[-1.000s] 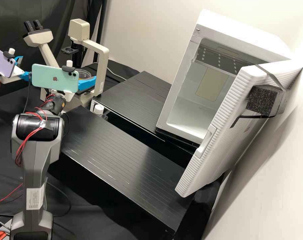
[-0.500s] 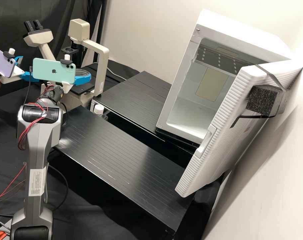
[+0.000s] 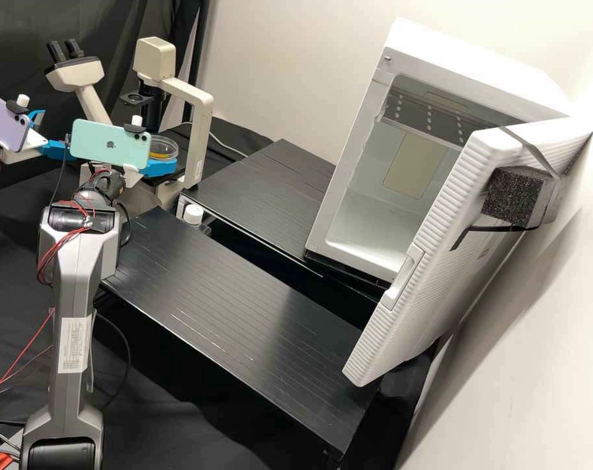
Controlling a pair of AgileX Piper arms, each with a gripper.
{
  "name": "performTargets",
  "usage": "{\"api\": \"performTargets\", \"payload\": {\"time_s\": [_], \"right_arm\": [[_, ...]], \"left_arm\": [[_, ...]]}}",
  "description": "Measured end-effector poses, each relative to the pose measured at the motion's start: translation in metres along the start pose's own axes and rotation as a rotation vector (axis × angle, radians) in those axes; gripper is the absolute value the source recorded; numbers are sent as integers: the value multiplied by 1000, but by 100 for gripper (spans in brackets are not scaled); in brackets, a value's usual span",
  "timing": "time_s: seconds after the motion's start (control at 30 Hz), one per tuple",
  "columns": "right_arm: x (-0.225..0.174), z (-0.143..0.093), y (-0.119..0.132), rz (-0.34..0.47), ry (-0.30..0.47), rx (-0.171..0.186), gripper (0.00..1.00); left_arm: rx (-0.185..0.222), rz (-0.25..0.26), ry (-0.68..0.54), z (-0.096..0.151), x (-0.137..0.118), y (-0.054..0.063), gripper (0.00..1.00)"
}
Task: Move the petri dish to the bench.
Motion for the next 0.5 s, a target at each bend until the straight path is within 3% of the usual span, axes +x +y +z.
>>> {"api": "performTargets", "payload": {"time_s": [0.23, 0.5], "right_arm": [[6, 4, -2, 44, -24, 46, 100], [13, 1, -6, 56, -17, 45, 100]], "left_arm": [[0, 0, 0, 0, 0, 0, 100], [0, 0, 0, 0, 0, 0, 100]]}}
